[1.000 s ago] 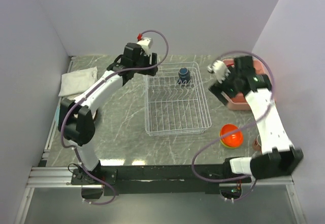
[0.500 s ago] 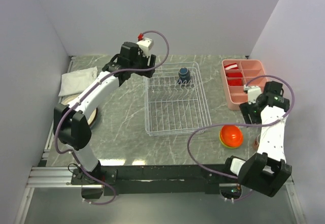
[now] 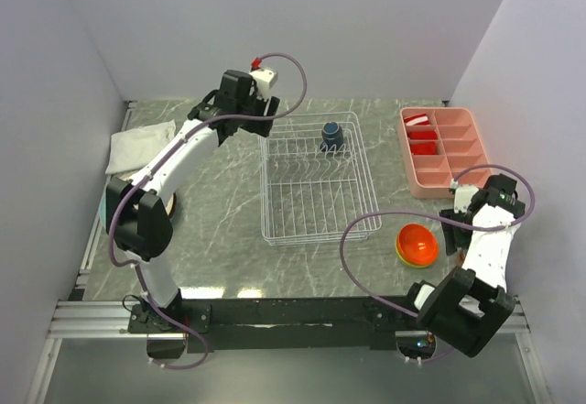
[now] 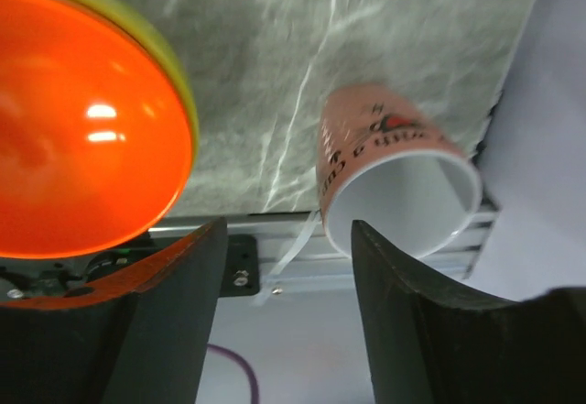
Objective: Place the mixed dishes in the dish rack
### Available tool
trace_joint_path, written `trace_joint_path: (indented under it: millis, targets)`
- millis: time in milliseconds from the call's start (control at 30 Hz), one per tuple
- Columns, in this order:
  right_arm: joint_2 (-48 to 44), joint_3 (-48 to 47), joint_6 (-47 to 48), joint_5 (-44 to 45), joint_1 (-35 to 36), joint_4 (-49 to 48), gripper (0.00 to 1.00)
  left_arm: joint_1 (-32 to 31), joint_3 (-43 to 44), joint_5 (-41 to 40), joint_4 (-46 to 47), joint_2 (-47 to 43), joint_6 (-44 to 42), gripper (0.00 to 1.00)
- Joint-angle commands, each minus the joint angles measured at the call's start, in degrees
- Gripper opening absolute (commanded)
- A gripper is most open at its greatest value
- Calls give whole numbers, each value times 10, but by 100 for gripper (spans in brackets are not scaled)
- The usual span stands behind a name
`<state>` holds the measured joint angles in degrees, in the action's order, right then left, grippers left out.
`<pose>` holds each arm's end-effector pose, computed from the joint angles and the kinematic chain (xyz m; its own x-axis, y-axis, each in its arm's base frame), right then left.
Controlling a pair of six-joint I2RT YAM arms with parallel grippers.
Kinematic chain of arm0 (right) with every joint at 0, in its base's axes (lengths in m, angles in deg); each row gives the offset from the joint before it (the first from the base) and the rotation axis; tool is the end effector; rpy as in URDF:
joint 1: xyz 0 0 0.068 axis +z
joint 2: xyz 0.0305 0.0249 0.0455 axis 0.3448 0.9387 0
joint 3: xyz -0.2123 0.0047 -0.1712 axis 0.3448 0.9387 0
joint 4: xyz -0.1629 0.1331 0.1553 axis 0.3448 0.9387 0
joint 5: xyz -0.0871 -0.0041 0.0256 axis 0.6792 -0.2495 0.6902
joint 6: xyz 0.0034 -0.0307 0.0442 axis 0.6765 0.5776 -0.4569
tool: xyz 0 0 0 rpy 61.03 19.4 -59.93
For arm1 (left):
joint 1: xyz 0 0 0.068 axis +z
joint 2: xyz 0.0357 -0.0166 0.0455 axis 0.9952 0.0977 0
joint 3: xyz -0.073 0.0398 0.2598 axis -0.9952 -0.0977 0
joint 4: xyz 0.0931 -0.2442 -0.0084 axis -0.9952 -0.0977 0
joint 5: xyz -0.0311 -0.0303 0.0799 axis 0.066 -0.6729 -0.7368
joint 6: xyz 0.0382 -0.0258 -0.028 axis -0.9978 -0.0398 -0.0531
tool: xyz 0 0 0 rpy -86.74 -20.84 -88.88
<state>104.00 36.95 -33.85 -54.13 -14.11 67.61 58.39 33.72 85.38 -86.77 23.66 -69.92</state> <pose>0.1526 -0.1016 0.2487 -0.9662 -0.1013 -0.2372 -0.0741 0.9899 -0.1207 0.3792 -0.1848 0.3445 -0.4932 0.2697 -0.8271 0.4500 0.8927 0.0228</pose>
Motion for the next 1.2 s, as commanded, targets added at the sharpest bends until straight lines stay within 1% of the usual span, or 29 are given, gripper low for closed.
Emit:
trace_joint_path:
  millis: [0,133,233,300,333,400,433,500,533,600,633,700,733,767,800,833,867,900,933,967,1000,1033,1067,1100,1133,1167]
  targets:
    - [13,8,9,-15,-38,-15,63,3,19,-25,8,-12,-9,73]
    - [33,3,16,-18,-54,-31,63,3,9,-27,6,-17,-8,73]
    - [50,2,22,-16,-56,-39,53,2,-2,-23,7,-22,-5,73]
    - [64,3,22,-20,-57,-39,50,-2,-7,-24,9,-25,-4,73]
    - [68,5,21,-20,-57,-41,45,-2,-9,-25,9,-25,-6,73]
    - [76,3,16,-19,-57,-40,40,-5,-7,-28,10,-26,-7,73]
    - [76,-2,14,-19,-56,-37,35,-4,-7,-28,10,-26,-6,73]
    - [74,-10,14,-20,-57,-30,29,-5,-4,-26,11,-24,-6,73]
    - [67,-22,15,-24,-57,-15,22,-4,-2,-23,11,-23,-6,73]
    - [59,-38,18,-27,-56,2,15,-4,8,-7,13,-18,-7,74]
    - [53,-61,19,-36,-56,25,0,-2,14,-4,13,-15,-4,75]
    - [47,-91,17,-40,-43,48,0,7,40,46,10,-2,1,78]
    - [42,-121,12,-38,-32,69,0,14,51,79,9,4,6,80]
    - [38,-138,8,-36,-19,77,0,31,66,153,10,11,11,80]
    - [38,-174,2,-34,15,94,0,43,67,209,22,12,31,81]
    - [39,-194,-11,-37,33,104,0,57,67,268,51,13,58,82]
    - [41,-214,-22,-38,53,110,0,84,60,328,78,15,77,82]
    - [50,-261,-31,-50,99,124,0,96,50,445,109,16,130,82]
    - [58,-287,-48,-62,119,128,0,104,39,482,144,16,164,82]
    - [67,-315,-59,-90,140,130,0,118,11,513,235,14,199,82]
    - [94,-375,-70,-106,157,135,0,124,-4,558,280,13,271,82]
    - [109,-408,-84,-129,185,136,0,127,-20,581,339,12,304,84]
    - [122,-435,-92,-162,196,132,0,131,-53,598,434,10,335,84]
    - [143,-480,-98,-173,207,116,0,133,-69,615,490,8,391,84]
    - [158,-504,-90,-190,229,116,0,133,-100,643,541,8,423,84]
    - [174,-525,-95,-216,236,113,0,132,-114,652,651,15,458,84]
